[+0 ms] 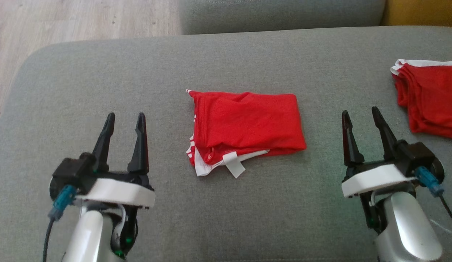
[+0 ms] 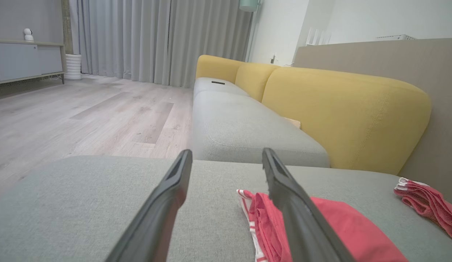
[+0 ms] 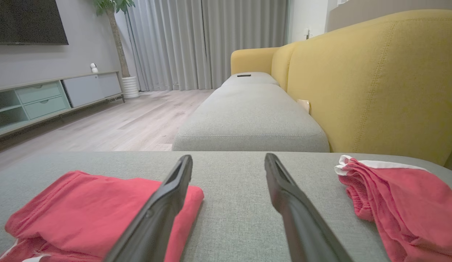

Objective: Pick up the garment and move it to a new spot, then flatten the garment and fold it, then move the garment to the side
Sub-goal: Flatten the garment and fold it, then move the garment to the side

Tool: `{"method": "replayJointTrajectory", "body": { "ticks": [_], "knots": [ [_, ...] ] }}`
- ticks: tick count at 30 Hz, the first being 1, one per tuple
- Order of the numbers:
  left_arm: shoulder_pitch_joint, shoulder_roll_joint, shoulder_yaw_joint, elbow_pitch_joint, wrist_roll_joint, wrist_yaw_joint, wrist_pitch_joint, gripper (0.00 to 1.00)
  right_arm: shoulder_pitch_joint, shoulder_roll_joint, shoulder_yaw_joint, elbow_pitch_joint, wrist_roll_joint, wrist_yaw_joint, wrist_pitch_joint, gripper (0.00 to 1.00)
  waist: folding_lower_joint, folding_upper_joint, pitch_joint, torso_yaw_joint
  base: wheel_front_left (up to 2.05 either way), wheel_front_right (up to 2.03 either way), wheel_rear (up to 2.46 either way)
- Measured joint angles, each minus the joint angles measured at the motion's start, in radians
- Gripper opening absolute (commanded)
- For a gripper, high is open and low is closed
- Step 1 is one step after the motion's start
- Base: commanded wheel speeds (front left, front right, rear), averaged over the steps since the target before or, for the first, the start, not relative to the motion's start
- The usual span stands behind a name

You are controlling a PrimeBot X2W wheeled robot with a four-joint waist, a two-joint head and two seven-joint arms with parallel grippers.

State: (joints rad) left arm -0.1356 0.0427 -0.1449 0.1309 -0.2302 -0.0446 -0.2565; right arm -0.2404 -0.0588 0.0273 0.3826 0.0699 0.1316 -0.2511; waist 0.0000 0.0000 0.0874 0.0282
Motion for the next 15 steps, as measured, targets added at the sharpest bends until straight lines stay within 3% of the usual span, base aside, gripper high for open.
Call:
{"method": "replayJointTrajectory", "body": {
  "ticks": [15],
  "knots": [
    [0.028, 0.0, -0.01, -0.001, 0.0, 0.0, 0.0, 1.0, 0.013, 0.004, 0.0, 0.011, -0.001, 0.0, 0.0, 1.0, 0.0, 0.0, 0.001, 0.039, 0.0, 0.0, 0.0]
  ]
}}
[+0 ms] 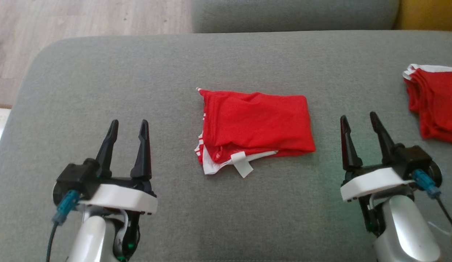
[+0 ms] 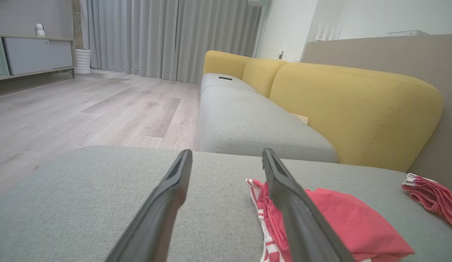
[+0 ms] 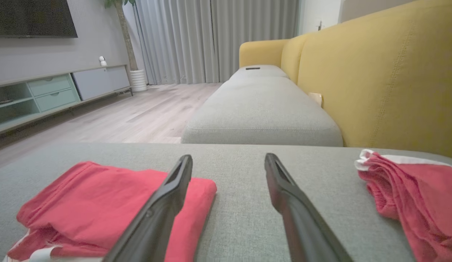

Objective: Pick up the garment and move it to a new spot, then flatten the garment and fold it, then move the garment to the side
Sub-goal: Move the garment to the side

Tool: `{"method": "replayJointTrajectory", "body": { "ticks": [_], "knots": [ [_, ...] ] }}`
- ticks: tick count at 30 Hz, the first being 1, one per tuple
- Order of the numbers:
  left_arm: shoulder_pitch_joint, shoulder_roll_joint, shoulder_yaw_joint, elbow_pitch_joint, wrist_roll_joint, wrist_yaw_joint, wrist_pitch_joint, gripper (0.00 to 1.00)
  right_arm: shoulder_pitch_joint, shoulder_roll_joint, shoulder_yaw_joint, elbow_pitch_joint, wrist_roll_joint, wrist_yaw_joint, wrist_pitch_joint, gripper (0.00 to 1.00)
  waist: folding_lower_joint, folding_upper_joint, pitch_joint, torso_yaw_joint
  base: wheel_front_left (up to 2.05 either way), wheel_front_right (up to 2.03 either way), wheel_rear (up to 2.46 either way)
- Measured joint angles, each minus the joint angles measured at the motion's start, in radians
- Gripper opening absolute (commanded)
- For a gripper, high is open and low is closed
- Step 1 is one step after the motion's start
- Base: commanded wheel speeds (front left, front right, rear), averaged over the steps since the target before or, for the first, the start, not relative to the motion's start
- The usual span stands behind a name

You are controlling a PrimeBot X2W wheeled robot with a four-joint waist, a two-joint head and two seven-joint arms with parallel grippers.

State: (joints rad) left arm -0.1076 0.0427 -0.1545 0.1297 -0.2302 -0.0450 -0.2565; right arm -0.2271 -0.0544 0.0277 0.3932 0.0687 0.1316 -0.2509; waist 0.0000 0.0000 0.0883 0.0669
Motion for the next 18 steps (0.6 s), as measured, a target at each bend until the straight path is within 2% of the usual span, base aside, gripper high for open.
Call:
{"method": "replayJointTrajectory", "body": {
  "ticks": [7, 12, 18],
  "knots": [
    [-0.002, 0.001, -0.038, -0.002, -0.001, 0.0, 0.0, 1.0, -0.035, 0.0, 0.011, 0.094, 0.021, 0.0, 0.078, 1.0, 0.0, 0.0, 0.018, 0.035, 0.0, 0.0, 0.0],
    [-0.025, 0.0, -0.062, -0.001, -0.001, 0.0, 0.0, 1.0, -0.122, 0.0, 0.022, 0.213, 0.117, 0.0, 0.159, 1.0, 0.0, 0.0, 0.046, 0.068, 0.0, 0.0, 0.0],
    [-0.044, 0.0, -0.08, 0.001, -0.005, 0.0, 0.0, 1.0, -0.22, 0.0, 0.033, 0.367, 0.157, 0.0, 0.21, 1.0, 0.0, 0.0, 0.077, 0.11, 0.0, 0.0, 0.0]
  ]
}}
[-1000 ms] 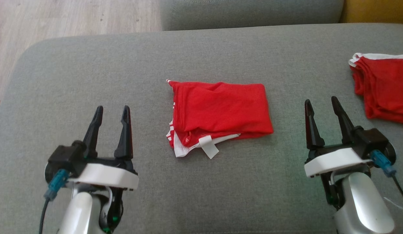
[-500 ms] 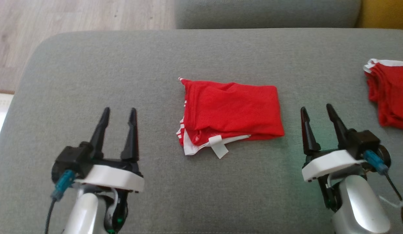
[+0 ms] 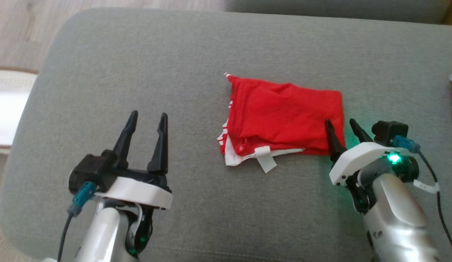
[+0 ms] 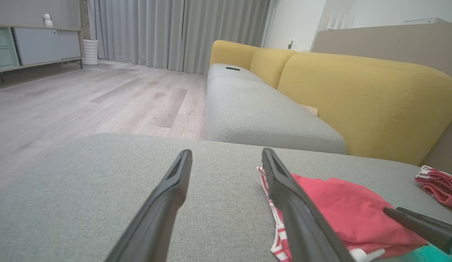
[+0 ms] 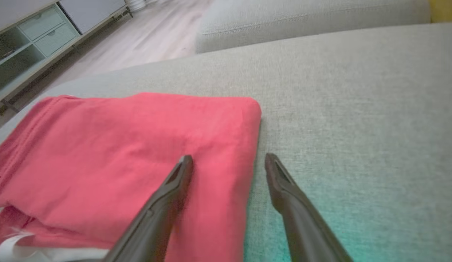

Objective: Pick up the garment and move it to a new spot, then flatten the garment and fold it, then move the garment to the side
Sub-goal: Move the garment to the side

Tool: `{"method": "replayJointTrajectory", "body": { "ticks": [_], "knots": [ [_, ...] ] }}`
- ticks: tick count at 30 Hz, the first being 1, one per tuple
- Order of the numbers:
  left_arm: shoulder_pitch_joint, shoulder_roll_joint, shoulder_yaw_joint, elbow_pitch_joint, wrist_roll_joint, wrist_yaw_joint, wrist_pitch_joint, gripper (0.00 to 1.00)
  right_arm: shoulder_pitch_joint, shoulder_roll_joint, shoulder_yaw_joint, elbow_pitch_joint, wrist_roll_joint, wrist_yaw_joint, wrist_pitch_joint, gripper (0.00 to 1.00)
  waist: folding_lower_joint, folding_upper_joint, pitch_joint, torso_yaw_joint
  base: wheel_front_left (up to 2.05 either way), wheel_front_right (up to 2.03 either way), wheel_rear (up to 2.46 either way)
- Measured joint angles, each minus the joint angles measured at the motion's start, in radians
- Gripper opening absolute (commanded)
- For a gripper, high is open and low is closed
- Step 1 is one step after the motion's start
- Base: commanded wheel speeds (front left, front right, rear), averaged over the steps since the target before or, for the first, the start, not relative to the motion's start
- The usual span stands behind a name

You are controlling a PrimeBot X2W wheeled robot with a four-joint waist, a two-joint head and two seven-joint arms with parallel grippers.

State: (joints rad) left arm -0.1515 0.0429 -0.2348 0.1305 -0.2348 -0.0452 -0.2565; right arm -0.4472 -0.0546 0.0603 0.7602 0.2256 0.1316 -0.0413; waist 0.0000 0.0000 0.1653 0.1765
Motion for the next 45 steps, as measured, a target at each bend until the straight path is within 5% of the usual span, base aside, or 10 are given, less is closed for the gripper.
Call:
{"method": "replayJointTrajectory", "body": {
  "ticks": [8, 10, 14, 24, 33, 45],
  "knots": [
    [-0.001, 0.0, -0.009, 0.003, -0.007, 0.001, 0.0, 1.0, -0.086, -0.009, 0.041, 0.157, 0.083, 0.0, 0.063, 1.0, 0.0, 0.0, 0.017, 0.028, 0.0, 0.0, 0.0],
    [-0.001, 0.0, -0.009, 0.004, -0.007, 0.001, 0.0, 1.0, -0.108, -0.017, 0.082, 0.178, 0.117, 0.0, 0.072, 0.0, 0.0, 0.0, 0.015, 0.028, 0.0, 0.0, 0.0],
    [-0.001, 0.0, -0.006, 0.005, -0.007, 0.003, 0.0, 1.0, -0.119, -0.017, 0.15, 0.204, 0.104, 0.0, 0.033, 0.0, 0.0, 0.0, 0.008, 0.013, 0.0, 0.0, 0.0],
    [0.0, 0.0, 0.01, 0.003, -0.007, 0.002, 0.0, 1.0, -0.183, -0.054, 0.157, 0.194, -0.23, 0.0, -0.084, 0.0, 0.0, 0.0, -0.014, -0.076, 0.0, 0.0, 0.0],
    [0.0, 0.0, 0.015, -0.002, -0.008, 0.007, 0.0, 1.0, -0.223, -0.278, 0.238, 0.085, -0.273, 0.0, -0.044, 0.0, 0.0, 0.0, -0.006, -0.159, 0.0, 0.0, 0.0],
    [-0.059, 0.0, 0.019, -0.009, -0.015, 0.0, 0.0, 1.0, -0.277, -0.614, 0.317, 0.008, -0.2, 0.0, 0.039, 0.0, 0.0, 0.0, 0.093, -0.177, 0.0, 0.0, 0.0]
  ]
}}
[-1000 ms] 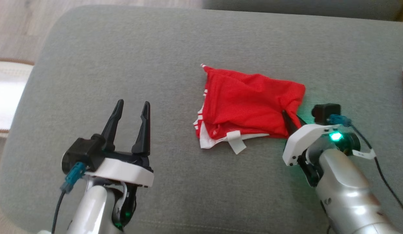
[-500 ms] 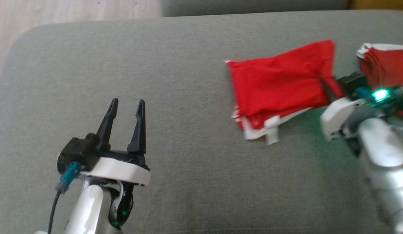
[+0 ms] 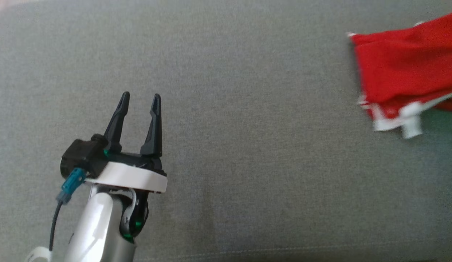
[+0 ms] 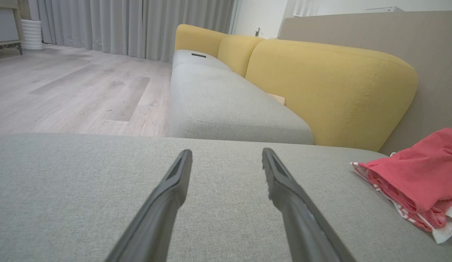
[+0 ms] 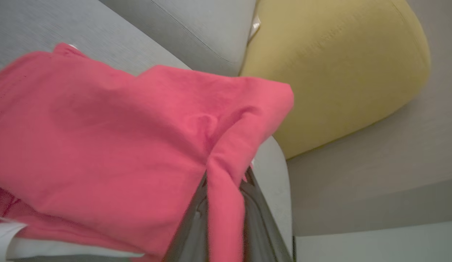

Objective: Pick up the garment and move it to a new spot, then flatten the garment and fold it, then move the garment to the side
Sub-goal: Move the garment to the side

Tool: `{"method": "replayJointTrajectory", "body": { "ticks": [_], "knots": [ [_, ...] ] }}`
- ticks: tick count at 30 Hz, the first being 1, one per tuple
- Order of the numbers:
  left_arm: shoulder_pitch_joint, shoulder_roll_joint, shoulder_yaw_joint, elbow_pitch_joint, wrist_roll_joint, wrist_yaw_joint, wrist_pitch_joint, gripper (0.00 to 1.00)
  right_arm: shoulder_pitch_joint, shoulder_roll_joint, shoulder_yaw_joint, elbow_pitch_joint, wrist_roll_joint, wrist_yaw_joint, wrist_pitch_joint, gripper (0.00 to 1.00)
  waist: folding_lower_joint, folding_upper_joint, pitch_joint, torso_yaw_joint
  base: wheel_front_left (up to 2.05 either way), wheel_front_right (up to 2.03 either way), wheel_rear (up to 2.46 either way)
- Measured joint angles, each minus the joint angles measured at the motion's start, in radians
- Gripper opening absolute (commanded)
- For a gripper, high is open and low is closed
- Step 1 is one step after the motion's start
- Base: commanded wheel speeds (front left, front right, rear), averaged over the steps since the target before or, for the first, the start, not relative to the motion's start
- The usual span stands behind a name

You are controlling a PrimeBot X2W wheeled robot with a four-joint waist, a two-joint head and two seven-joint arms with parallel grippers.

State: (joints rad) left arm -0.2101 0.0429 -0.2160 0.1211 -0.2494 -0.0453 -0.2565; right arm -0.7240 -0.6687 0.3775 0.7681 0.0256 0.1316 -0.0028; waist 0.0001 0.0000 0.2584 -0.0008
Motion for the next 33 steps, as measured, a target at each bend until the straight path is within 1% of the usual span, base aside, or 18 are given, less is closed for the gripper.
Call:
{"method": "replayJointTrajectory", "body": {
  "ticks": [2, 4, 5, 14, 16, 20, 21, 22, 23, 27, 33],
  "knots": [
    [-0.007, 0.0, 0.001, -0.004, 0.0, 0.0, 0.0, 1.0, -0.005, -0.05, -0.001, 0.002, 0.0, 0.0, 0.007, 0.0, 0.0, 0.0, 0.02, 0.001, 0.0, 0.0, 0.0],
    [-0.01, 0.0, 0.001, -0.004, 0.0, -0.004, 0.0, 1.0, -0.006, -0.085, -0.01, 0.011, 0.0, 0.0, 0.022, 0.0, 0.0, 0.0, 0.039, 0.002, 0.0, 0.0, 0.0],
    [-0.021, 0.0, 0.002, -0.006, 0.0, -0.008, 0.0, 1.0, -0.006, -0.102, -0.035, 0.024, 0.0, 0.0, 0.027, 0.0, 0.0, 0.0, 0.057, 0.003, 0.0, 0.0, 0.0],
    [-0.065, 0.0, 0.005, -0.022, 0.01, -0.016, 0.0, 1.0, -0.031, -0.095, -0.165, 0.06, -0.03, 0.0, 0.095, 0.0, 0.0001, 0.0, 0.122, 0.0, 0.0, 0.0, 0.0],
    [-0.066, 0.0, 0.006, -0.023, 0.011, -0.017, 0.0, 1.0, -0.031, -0.092, -0.177, 0.064, -0.036, 0.0, 0.108, 0.0, 0.0001, 0.0, 0.129, -0.001, 0.0, 0.0, 0.0],
    [-0.069, 0.0, 0.01, -0.023, 0.014, -0.025, 0.0, 1.0, -0.03, -0.058, -0.236, 0.069, -0.046, 0.0, 0.149, 0.0, 0.0001, 0.0, 0.145, -0.003, 0.0, 0.0, 0.0],
    [-0.071, 0.0, 0.012, -0.023, 0.019, -0.025, 0.0, 1.0, -0.029, -0.048, -0.255, 0.069, -0.053, 0.0, 0.154, 0.27, 0.0001, 0.0, 0.146, -0.004, 0.0, 0.0, 0.0],
    [-0.072, 0.0, 0.014, -0.023, 0.019, -0.026, 0.0, 1.0, -0.027, -0.039, -0.277, 0.067, -0.063, 0.0, 0.154, 0.73, 0.0001, -0.0001, 0.147, -0.004, 0.0, 0.0, 0.0],
    [-0.075, 0.0, 0.015, -0.022, 0.019, -0.026, 0.0, 1.0, -0.026, -0.031, -0.303, 0.065, -0.07, 0.0, 0.159, 1.0, 0.0001, 0.0, 0.145, -0.005, 0.0, 0.0, 0.0],
    [-0.081, -0.001, 0.026, -0.015, 0.019, -0.03, 0.0, 1.0, -0.016, 0.007, -0.385, 0.042, -0.106, 0.0, 0.172, 1.0, 0.0, 0.0, 0.125, -0.007, 0.0, 0.0, 0.0],
    [-0.073, -0.001, 0.034, -0.003, 0.019, -0.034, 0.0, 1.0, 0.025, 0.094, -0.444, -0.067, -0.142, 0.0, 0.158, 1.0, -0.0001, 0.0, 0.061, -0.01, 0.0, 0.0, 0.0]
  ]
}}
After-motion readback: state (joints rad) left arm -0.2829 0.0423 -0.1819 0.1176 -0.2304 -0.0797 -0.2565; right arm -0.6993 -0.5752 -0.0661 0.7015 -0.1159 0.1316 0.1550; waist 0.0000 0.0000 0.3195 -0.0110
